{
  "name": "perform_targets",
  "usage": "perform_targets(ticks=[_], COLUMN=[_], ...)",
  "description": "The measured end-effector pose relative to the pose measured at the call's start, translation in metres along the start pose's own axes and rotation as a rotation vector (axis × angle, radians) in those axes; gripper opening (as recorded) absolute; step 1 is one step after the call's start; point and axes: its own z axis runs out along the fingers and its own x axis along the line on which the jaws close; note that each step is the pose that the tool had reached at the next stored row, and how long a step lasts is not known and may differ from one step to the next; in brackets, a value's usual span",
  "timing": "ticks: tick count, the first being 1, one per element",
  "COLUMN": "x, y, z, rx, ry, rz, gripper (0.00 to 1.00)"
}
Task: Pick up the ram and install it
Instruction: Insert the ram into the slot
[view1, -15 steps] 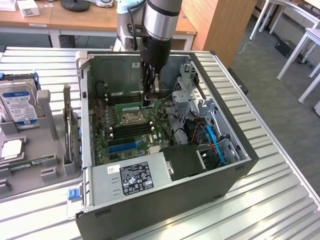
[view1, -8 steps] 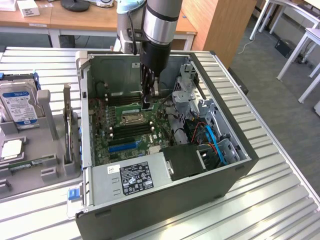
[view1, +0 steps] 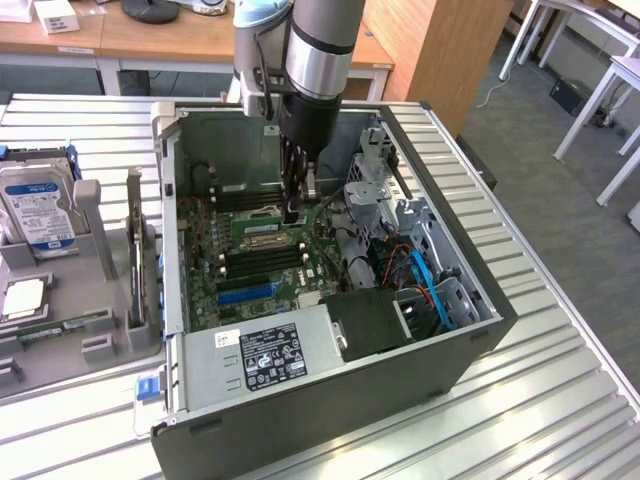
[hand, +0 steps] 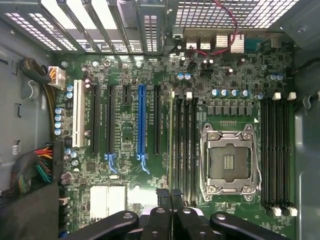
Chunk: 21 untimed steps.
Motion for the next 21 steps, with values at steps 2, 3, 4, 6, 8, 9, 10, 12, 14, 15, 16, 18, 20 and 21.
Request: perform_targets(ticks=[2,3,4,6,8,9,10,12,14,15,16,18,20,21], x=[0.0,0.0,0.0,0.0,0.0,0.0,0.0,0.0,0.0,0.0,0.0,-0.002,-0.005,-0.006], y=[-0.0001,-0.0001,-0.0002,-0.0003,-0.0004,-0.0005,-0.0006,-0.0006,-0.0006,-0.0006,-0.0006,-0.0004,-0.0003,-0.0002], z=[0.0021,0.0031,0.0042,0.0065,0.0091,0.0105,0.0118,0.0135,0.0135,0.0135,0.0135,0.0139,0.0143,0.0146], rx=[0.0,0.0,0.0,0.0,0.0,0.0,0.0,-0.0001,-0.0001,-0.0001,-0.0001,0.0,0.0,0.0], ry=[0.0,0.0,0.0,0.0,0.0001,0.0,0.0,0.0001,0.0002,0.0002,0.0,0.0,0.0001,0.0001], rz=[0.0,0.0,0.0,0.0,0.0,0.0,0.0,0.0,0.0,0.0,0.0,0.001,0.0,0.0], gripper=[0.12,0.12,0.12,0.12,0.12,0.12,0.12,0.12,0.12,0.12,0.12,0.12,0.12,0.12])
